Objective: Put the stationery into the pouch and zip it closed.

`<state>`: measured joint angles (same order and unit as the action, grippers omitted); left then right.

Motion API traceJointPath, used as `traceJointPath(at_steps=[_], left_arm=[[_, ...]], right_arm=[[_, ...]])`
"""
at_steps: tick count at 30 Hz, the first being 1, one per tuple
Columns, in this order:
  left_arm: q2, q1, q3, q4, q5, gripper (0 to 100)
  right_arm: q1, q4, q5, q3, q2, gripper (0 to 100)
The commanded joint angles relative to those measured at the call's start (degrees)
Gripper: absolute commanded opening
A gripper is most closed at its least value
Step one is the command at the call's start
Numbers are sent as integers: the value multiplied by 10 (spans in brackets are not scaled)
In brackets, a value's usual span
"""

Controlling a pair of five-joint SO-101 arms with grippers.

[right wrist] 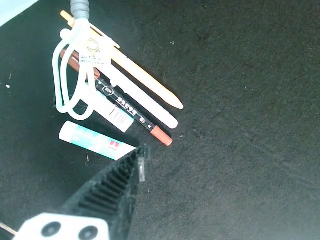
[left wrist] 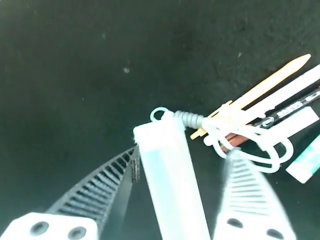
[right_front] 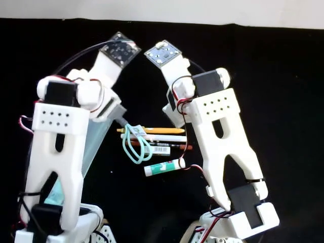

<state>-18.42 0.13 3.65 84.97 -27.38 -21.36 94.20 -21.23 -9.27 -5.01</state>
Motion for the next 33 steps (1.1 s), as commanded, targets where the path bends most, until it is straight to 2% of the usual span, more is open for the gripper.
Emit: traceJointPath(at_steps=[1,13,26,33], left_arm=[[21,-7,-3,0,5,327],[103,-26,-2,-42,2,324],[124,-23,0,-40,-26,4],[123,-26,-7,-42,-26,6]], right_arm=[[5,-7,6,-1,-25,637],[5,-6,6,-1,-25,637],[5,-7,6,-1,-25,637],[5,-7,6,-1,-25,637]])
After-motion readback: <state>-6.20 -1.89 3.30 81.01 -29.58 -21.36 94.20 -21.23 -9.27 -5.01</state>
